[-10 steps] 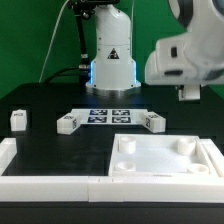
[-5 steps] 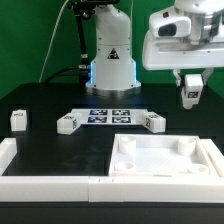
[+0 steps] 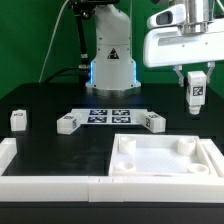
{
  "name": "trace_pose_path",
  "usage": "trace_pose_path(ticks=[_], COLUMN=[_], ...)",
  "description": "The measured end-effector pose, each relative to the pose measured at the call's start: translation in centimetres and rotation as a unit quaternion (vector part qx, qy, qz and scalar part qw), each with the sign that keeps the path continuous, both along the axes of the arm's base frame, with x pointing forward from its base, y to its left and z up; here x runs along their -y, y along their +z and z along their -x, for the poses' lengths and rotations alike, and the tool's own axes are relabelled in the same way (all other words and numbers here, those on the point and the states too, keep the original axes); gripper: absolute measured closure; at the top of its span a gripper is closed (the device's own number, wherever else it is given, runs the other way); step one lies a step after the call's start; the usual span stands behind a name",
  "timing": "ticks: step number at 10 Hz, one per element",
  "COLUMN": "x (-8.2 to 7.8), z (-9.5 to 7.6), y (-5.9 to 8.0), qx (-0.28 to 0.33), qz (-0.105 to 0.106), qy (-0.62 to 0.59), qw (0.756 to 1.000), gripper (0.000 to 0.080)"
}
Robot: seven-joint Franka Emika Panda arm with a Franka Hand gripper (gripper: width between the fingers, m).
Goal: Assemble one leg
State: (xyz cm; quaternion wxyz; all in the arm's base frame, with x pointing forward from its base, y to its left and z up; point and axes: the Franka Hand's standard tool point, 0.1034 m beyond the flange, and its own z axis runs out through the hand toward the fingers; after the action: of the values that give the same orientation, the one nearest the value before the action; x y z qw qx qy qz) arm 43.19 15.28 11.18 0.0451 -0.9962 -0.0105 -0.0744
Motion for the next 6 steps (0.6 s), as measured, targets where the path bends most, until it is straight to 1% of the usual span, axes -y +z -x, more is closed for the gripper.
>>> trace_pose_path(ticks=[2,3,4,5,6], x=[2.1,2.6,2.7,2.7,2.6], z=[-1.4,-2.4,-3.5,-4.1,-3.9], y=[-0.3,-0.5,-0.5,-0.5,-0.6], qx=[0.005,0.009,0.012,0.015,0.014], qz=[0.010,0.011,0.011,0.012,0.012], qy=[0.034,0.041,0.047,0.052,0.052], qw=[0.999,0.999,0.999,0.998,0.998], gripper=[0.0509,0.0509,0.0509,0.0509,0.0509])
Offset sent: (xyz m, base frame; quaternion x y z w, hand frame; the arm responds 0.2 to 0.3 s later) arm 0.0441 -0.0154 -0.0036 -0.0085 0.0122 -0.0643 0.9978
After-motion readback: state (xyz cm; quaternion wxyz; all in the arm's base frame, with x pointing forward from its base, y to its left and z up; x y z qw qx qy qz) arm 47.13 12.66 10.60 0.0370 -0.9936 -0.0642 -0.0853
